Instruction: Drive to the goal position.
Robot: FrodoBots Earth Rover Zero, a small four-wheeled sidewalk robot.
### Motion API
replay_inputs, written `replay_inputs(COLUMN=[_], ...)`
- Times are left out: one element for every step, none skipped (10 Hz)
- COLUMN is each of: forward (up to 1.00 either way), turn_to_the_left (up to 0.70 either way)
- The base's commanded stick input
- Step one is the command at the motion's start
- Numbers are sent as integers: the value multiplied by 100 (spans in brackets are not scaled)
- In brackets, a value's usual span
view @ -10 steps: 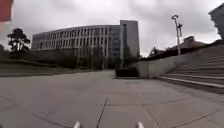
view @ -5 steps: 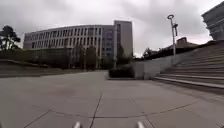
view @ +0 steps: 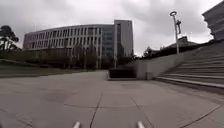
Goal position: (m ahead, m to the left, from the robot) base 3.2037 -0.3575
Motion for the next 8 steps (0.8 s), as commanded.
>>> replay_inputs(forward=[94, 94, 95, 98, 98, 99, 100, 100], turn_to_the_left=[0, 0, 0, 0, 0, 0, 0, 0])
